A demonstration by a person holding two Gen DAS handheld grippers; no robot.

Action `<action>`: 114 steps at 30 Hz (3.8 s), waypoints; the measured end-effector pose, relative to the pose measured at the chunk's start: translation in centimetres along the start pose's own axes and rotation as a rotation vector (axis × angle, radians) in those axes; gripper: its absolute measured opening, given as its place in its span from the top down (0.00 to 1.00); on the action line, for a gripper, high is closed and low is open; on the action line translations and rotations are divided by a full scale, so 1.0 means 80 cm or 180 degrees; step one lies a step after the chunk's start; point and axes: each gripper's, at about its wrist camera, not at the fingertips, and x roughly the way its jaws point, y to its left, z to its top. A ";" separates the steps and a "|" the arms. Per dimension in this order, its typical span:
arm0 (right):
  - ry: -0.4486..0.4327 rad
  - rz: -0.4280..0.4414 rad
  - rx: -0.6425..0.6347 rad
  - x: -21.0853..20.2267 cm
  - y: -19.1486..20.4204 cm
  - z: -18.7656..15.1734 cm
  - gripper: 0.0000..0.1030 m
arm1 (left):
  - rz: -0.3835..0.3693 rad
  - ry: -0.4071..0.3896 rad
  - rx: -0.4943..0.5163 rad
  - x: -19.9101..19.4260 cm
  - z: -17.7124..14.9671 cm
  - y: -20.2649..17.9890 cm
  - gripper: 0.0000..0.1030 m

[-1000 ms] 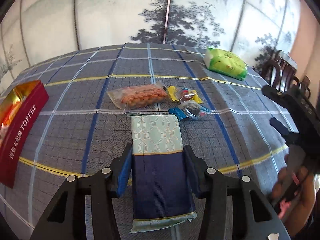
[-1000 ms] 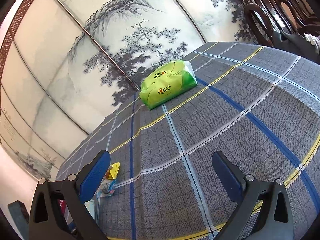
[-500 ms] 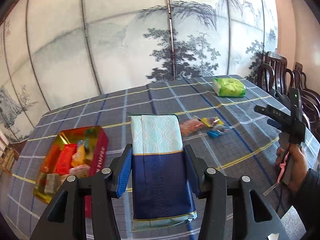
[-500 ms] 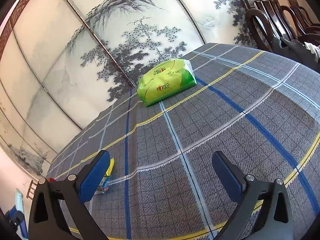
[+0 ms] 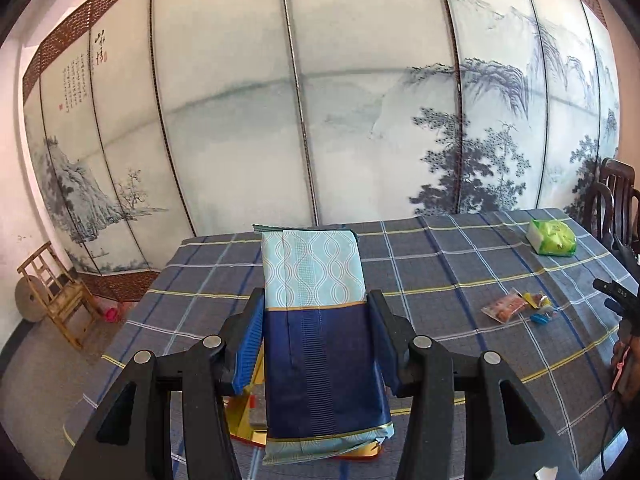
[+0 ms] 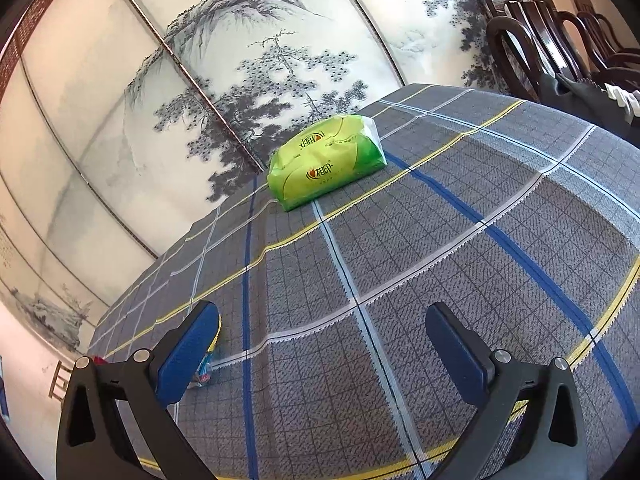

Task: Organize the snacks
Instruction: 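Carry the blue-and-white box into the tin and open the left tool, then move the right tool to the blue-wrapped round cookie and grasp it, then carry the blue-wrapped cookie into the tin and open the right tool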

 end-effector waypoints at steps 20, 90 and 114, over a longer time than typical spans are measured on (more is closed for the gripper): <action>0.0035 -0.0063 0.0007 0.006 -0.004 -0.003 0.00 | -0.0038 0.0704 -0.0190 0.132 -0.047 0.043 0.56; 0.0753 -0.0157 -0.0942 0.070 0.171 -0.085 0.14 | -0.0816 0.0657 -0.0573 -0.013 -0.228 0.012 0.11; 0.0405 -0.0390 -0.1727 0.006 0.226 -0.106 0.64 | -0.1017 0.0767 -0.0610 -0.026 -0.261 -0.007 0.11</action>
